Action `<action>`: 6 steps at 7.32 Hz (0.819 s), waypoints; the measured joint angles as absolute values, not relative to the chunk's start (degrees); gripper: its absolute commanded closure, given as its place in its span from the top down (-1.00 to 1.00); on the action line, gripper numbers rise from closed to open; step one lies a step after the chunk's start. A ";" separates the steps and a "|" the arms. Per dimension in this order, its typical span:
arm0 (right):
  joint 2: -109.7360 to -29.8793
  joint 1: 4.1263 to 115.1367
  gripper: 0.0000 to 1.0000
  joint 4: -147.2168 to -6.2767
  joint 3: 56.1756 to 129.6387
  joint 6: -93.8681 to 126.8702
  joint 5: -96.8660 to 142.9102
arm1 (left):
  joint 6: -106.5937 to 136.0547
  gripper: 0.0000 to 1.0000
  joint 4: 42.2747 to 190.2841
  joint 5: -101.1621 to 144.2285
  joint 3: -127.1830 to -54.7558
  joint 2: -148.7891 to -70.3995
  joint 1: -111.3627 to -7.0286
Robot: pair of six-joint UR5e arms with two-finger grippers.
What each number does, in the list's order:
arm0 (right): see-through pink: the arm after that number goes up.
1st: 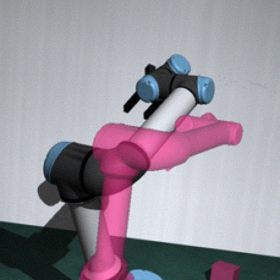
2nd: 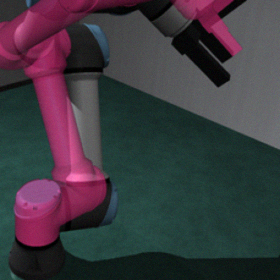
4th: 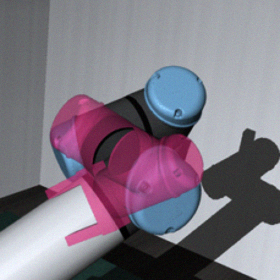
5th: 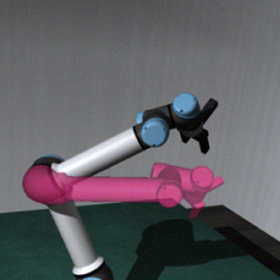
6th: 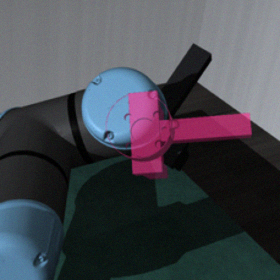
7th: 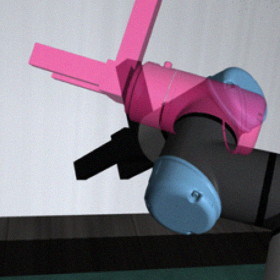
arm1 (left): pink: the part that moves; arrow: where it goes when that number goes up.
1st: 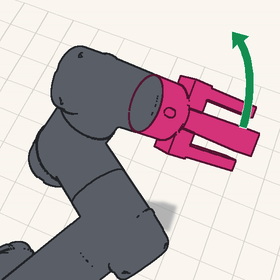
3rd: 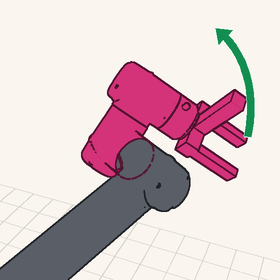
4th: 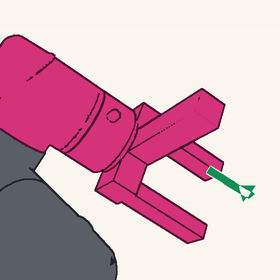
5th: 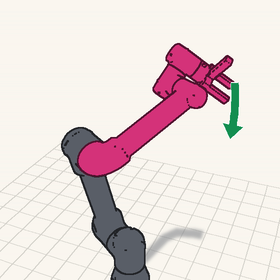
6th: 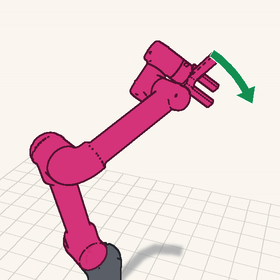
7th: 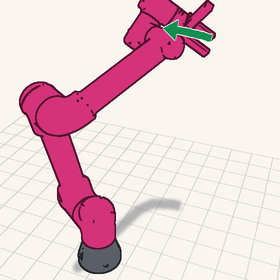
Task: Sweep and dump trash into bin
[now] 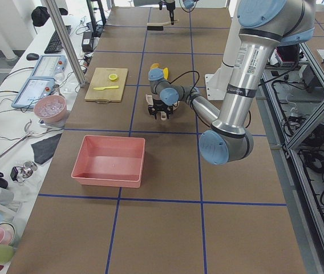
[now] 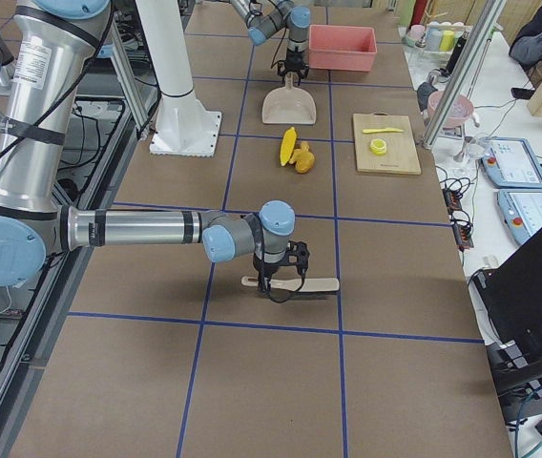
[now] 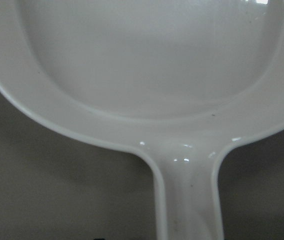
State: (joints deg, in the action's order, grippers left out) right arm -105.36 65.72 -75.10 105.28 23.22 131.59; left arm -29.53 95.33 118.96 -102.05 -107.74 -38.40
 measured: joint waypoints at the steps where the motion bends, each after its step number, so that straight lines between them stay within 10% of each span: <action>1: -105.28 65.75 -1.00 -75.09 106.99 23.22 132.87 | -29.48 0.06 94.54 119.03 -102.33 -107.75 -38.42; 4: -101.82 65.44 -1.00 -75.70 109.21 23.97 140.63 | -29.52 -0.98 91.95 119.11 -102.89 -107.88 -38.59; 6: -96.64 64.80 -1.00 -77.02 108.54 26.26 144.00 | -30.01 -1.00 89.00 119.07 -104.21 -107.73 -39.77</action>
